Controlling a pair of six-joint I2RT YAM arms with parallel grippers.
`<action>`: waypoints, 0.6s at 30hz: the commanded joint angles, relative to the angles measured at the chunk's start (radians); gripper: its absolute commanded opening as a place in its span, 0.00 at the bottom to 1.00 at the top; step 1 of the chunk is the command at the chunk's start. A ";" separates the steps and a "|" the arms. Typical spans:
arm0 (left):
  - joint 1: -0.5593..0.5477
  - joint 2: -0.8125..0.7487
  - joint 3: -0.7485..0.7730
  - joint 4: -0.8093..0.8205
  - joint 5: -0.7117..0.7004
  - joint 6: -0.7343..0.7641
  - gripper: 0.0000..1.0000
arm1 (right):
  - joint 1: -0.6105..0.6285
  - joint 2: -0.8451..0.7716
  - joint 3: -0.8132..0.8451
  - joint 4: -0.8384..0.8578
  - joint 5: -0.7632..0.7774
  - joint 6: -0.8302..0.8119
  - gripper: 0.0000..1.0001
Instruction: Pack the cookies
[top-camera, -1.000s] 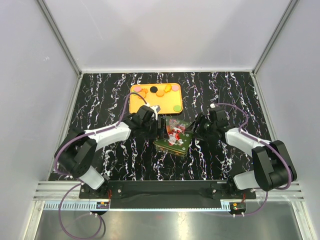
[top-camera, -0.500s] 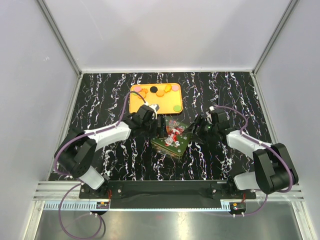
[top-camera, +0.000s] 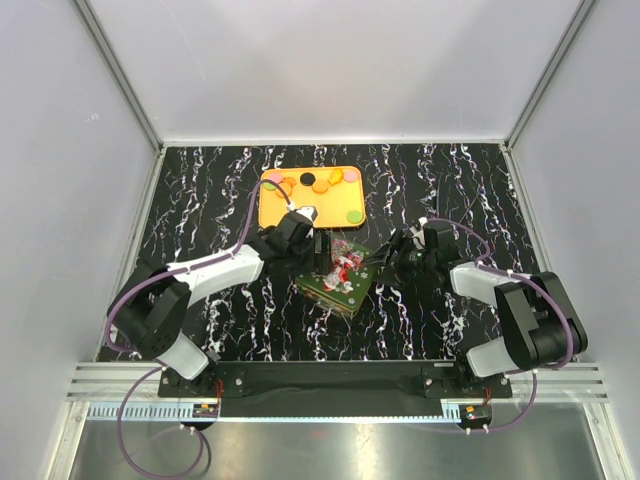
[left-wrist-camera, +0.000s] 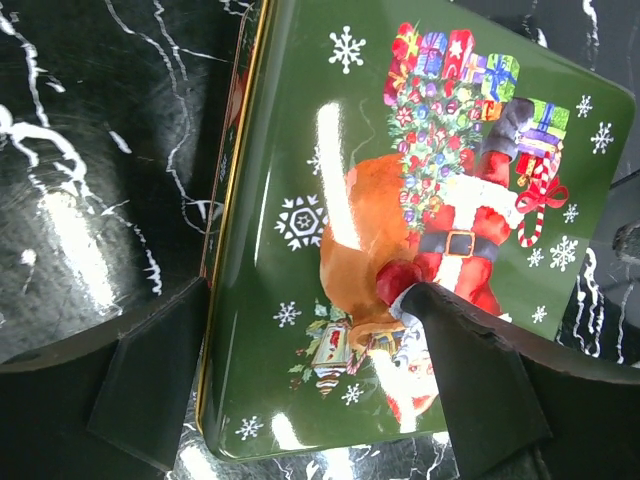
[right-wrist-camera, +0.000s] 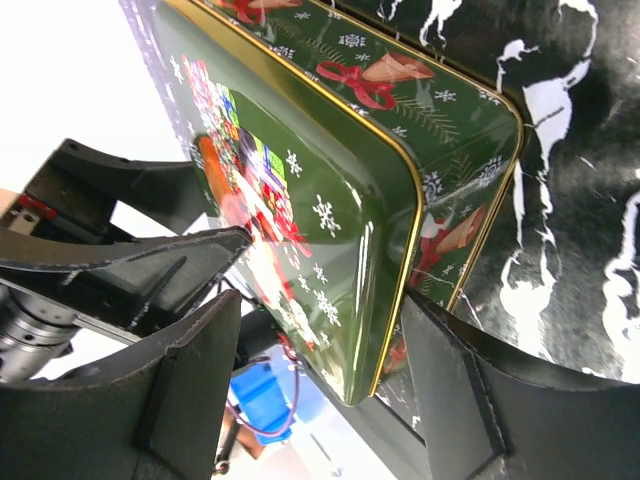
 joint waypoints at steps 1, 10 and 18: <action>-0.069 0.003 0.010 -0.007 0.016 -0.011 0.87 | 0.024 0.017 0.011 0.222 -0.147 0.110 0.71; -0.072 -0.052 0.050 -0.067 0.062 -0.008 0.75 | 0.025 -0.078 0.091 -0.154 0.109 -0.152 0.76; -0.069 -0.040 0.024 -0.027 0.073 -0.072 0.68 | 0.028 -0.172 0.017 -0.234 0.095 -0.181 0.84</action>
